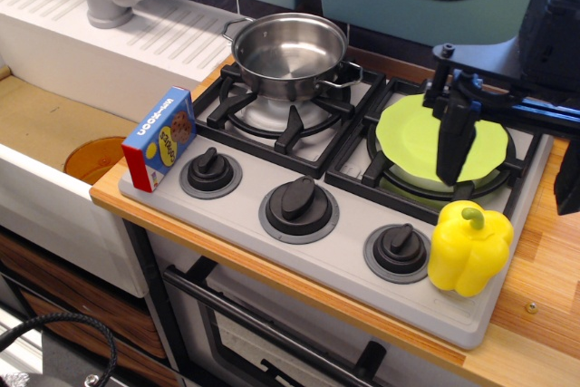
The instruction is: Put yellowpepper on plate and cookiebox in pot or pan on stove
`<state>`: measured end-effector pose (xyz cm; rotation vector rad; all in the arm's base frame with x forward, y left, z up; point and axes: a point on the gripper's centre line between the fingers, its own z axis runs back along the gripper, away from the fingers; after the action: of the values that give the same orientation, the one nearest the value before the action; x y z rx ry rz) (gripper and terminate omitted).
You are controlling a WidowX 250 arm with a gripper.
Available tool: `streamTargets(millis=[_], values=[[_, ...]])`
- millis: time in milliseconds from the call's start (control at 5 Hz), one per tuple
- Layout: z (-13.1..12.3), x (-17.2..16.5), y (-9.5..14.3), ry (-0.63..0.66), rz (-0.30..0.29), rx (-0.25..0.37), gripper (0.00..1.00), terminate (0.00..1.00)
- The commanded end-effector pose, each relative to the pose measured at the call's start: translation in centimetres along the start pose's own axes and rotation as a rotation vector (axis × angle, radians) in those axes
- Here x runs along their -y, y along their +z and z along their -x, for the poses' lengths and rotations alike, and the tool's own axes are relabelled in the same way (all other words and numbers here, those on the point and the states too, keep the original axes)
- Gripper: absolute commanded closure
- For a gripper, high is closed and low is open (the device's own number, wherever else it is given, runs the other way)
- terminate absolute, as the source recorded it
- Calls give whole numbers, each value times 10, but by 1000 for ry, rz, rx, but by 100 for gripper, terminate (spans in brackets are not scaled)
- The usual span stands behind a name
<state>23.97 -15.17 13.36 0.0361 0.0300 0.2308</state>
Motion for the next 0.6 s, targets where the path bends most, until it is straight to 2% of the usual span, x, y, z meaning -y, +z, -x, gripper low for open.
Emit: streamTargets(millis=[0,400], values=[[0,0,0,0,0,0,0,0],[-8,5,-21,-2,28,42,0,0]])
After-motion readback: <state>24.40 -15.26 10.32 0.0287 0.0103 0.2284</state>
